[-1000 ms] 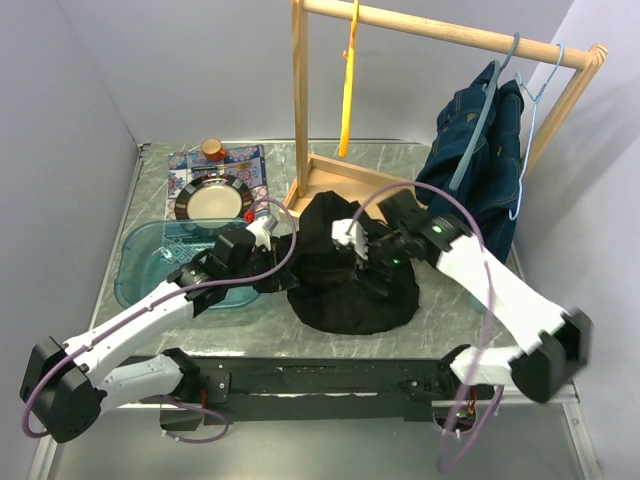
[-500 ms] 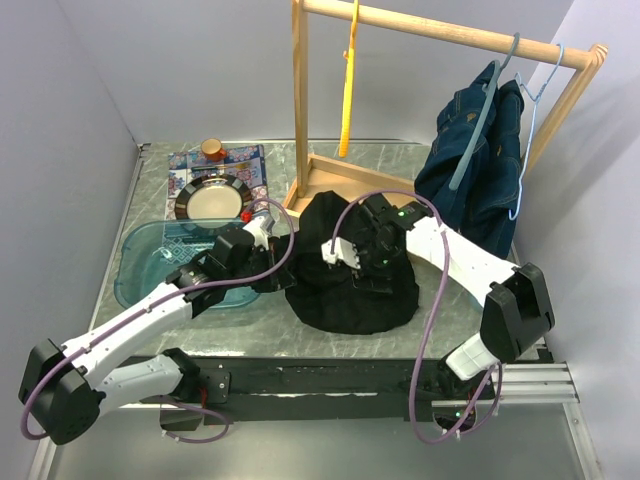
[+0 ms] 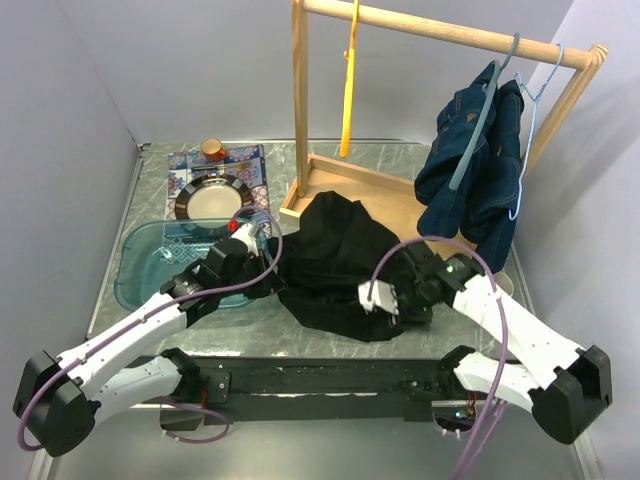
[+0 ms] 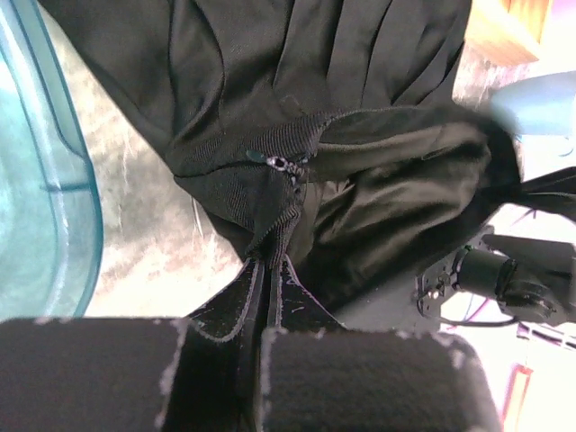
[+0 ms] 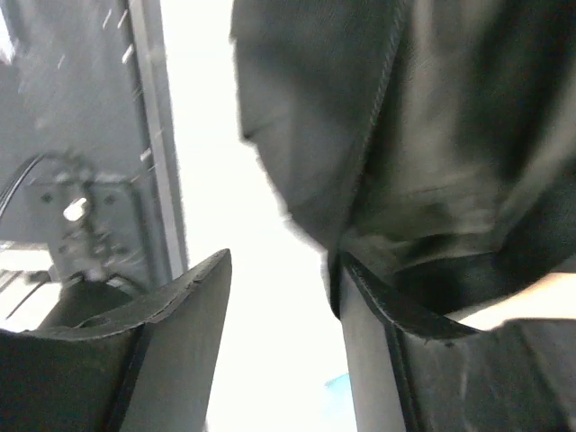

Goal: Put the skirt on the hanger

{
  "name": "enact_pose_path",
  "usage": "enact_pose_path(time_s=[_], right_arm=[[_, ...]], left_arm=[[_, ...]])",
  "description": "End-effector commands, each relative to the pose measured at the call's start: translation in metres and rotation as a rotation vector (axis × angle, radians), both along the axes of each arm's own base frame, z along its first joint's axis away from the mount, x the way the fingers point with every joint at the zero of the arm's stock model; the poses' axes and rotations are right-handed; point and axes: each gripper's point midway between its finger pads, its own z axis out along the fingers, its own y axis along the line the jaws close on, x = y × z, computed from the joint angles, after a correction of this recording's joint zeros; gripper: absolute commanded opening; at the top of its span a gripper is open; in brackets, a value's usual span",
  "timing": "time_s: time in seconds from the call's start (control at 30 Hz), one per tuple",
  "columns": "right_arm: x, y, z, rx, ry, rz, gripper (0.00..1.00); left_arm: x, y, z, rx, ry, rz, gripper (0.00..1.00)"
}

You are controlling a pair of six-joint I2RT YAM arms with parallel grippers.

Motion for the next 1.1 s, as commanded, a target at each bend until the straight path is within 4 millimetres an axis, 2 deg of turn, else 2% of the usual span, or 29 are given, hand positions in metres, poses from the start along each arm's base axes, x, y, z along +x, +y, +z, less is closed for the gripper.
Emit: enact_pose_path(time_s=[0.0,0.03,0.13,0.17,0.2,0.23,0.27,0.3,0.37,0.4,0.43,0.47,0.5,0.53,0.57,0.63,0.67,0.7,0.73,0.77,0.8,0.83,0.87,0.9,0.93,1.0,1.03,1.07], right_arm=[[-0.018,-0.021,-0.023,-0.070,0.042,-0.080,0.60],[-0.017,-0.023,-0.023,-0.072,0.031,-0.086,0.61],[-0.017,-0.017,-0.007,-0.024,0.003,-0.094,0.70],[-0.020,-0.009,0.003,0.027,0.013,-0.081,0.74],[-0.019,-0.001,0.025,0.075,0.002,-0.067,0.75],[-0.019,0.006,0.038,0.116,0.000,-0.062,0.76],[-0.022,0.017,0.053,0.182,0.014,-0.046,0.78],[-0.017,0.026,0.079,0.239,-0.022,-0.042,0.79],[-0.015,0.042,0.105,0.327,-0.020,-0.035,0.82],[-0.011,0.049,0.127,0.376,-0.053,-0.033,0.82],[-0.009,0.055,0.138,0.407,-0.058,-0.028,0.82],[-0.001,0.063,0.148,0.436,-0.065,-0.034,0.82],[0.005,0.072,0.170,0.490,-0.080,-0.063,0.82],[0.011,0.078,0.182,0.518,-0.088,-0.074,0.82],[0.029,0.091,0.208,0.584,-0.150,-0.088,0.82],[0.051,0.106,0.231,0.649,-0.134,-0.218,0.83],[0.067,0.116,0.270,0.757,-0.178,-0.300,0.86],[0.080,0.120,0.286,0.800,-0.197,-0.358,0.90],[0.097,0.128,0.292,0.815,-0.201,-0.403,0.97],[0.108,0.133,0.328,0.915,-0.216,-0.472,0.98],[0.136,0.138,0.330,0.925,-0.223,-0.602,1.00],[0.143,0.142,0.358,1.004,-0.227,-0.641,1.00],[0.155,0.144,0.365,1.030,-0.233,-0.692,1.00],[0.175,0.148,0.364,1.052,-0.217,-0.797,1.00],[0.189,0.143,0.384,1.121,-0.241,-0.899,1.00],[0.212,0.142,0.393,1.156,-0.272,-0.998,1.00],[0.222,0.134,0.411,1.220,-0.321,-1.058,1.00],[0.228,0.129,0.418,1.250,-0.350,-1.091,1.00]], left_arm=[[-0.002,-0.009,0.006,-0.063,0.002,-0.020,0.02],[-0.003,-0.009,0.005,-0.060,0.007,-0.023,0.04],[-0.007,-0.011,0.012,-0.069,-0.003,-0.062,0.27],[-0.009,-0.011,0.021,-0.087,-0.030,-0.075,0.42],[-0.010,-0.011,0.032,-0.094,-0.049,-0.084,0.50],[-0.012,-0.010,0.040,-0.089,-0.078,-0.106,0.57],[-0.014,-0.007,0.056,-0.101,-0.120,-0.113,0.69],[-0.017,-0.003,0.070,-0.092,-0.149,-0.125,0.73],[-0.021,0.003,0.097,-0.106,-0.223,-0.135,0.83],[-0.023,0.007,0.109,-0.095,-0.256,-0.138,0.86],[-0.024,0.011,0.118,-0.092,-0.286,-0.134,0.86],[-0.021,0.017,0.122,-0.069,-0.310,-0.115,0.88],[-0.020,0.021,0.125,-0.047,-0.332,-0.110,0.88],[-0.019,0.025,0.127,-0.038,-0.348,-0.094,0.89],[-0.015,0.029,0.123,-0.020,-0.357,-0.070,0.90],[-0.012,0.029,0.124,-0.028,-0.393,-0.063,0.90],[-0.010,0.030,0.114,-0.016,-0.384,-0.054,0.90],[-0.006,0.032,0.112,-0.006,-0.397,-0.041,0.90],[-0.003,0.032,0.111,-0.003,-0.412,-0.033,0.90],[-0.001,0.033,0.105,0.017,-0.418,-0.032,0.91],[0.003,0.036,0.102,0.037,-0.423,-0.013,0.91],[0.004,0.036,0.100,0.041,-0.431,-0.019,0.91],[0.005,0.036,0.100,0.047,-0.439,-0.023,0.91],[0.005,0.036,0.099,0.049,-0.445,-0.026,0.91],[0.005,0.036,0.098,0.051,-0.450,-0.026,0.91],[0.009,0.043,0.100,0.067,-0.473,0.005,0.91],[0.009,0.043,0.098,0.073,-0.471,0.006,0.91],[0.009,0.045,0.097,0.078,-0.473,0.012,0.92]])
